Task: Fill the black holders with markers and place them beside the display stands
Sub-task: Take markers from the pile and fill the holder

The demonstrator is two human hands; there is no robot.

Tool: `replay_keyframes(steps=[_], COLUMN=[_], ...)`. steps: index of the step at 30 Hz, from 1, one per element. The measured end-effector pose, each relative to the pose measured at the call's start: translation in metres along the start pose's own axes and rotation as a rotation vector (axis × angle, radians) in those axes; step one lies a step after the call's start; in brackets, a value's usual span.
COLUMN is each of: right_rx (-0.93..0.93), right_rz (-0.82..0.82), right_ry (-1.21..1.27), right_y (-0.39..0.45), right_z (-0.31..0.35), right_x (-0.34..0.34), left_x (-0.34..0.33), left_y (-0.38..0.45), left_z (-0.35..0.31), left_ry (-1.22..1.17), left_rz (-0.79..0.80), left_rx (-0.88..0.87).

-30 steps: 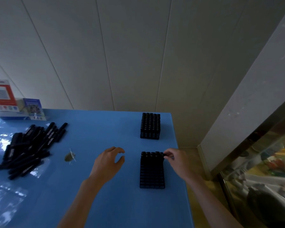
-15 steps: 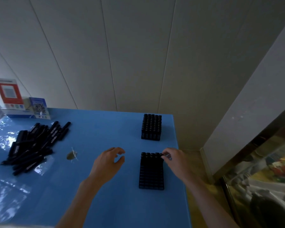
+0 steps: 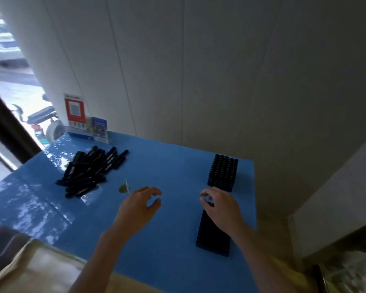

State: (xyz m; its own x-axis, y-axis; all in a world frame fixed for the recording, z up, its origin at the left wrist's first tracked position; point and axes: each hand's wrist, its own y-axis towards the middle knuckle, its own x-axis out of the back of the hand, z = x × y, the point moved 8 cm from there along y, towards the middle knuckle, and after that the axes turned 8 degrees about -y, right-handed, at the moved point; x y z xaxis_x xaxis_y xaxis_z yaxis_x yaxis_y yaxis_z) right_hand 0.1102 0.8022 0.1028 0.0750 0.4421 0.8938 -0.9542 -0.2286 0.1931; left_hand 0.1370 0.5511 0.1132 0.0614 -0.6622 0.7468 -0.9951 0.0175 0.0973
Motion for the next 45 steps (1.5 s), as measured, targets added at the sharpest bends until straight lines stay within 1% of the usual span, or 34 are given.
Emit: replay_keyframes(steps=[6,10,18,25,28,34,41,45], right_rx=[0.09,0.121,0.111,0.087,0.086,0.073,0.056,0.039], right_rz=[0.058,0.098,0.102,0.132,0.156,0.159,0.168,0.156], right_ry=[0.004,-0.009,-0.011,-0.038,-0.046,-0.077,-0.057,-0.059], right_y=[0.014,0.023,0.035,0.047,0.055,0.095,0.162,0.197], right_z=[0.063,0.116,0.232,0.307,0.327,0.353,0.375,0.374], right_x=[-0.032,-0.058,-0.114,-0.153,-0.168,-0.194,-0.232,-0.242], left_x=[0.052,0.09,0.187,0.253,0.272,0.303,0.329,0.342], left_y=[-0.027,-0.049,-0.091,-0.104,-0.099,-0.07,-0.01,0.035], left_z=[0.054,0.101,0.201,0.286,0.315,0.362,0.417,0.446], left_ry=[0.016,0.006,-0.013,-0.015,-0.012,-0.006,0.063,0.042], left_rz=[-0.088,-0.107,-0.181,-0.156,-0.145,-0.173,-0.159,-0.142], left_rx=[0.092,0.139,0.205,0.234,0.243,0.257,0.288,0.294])
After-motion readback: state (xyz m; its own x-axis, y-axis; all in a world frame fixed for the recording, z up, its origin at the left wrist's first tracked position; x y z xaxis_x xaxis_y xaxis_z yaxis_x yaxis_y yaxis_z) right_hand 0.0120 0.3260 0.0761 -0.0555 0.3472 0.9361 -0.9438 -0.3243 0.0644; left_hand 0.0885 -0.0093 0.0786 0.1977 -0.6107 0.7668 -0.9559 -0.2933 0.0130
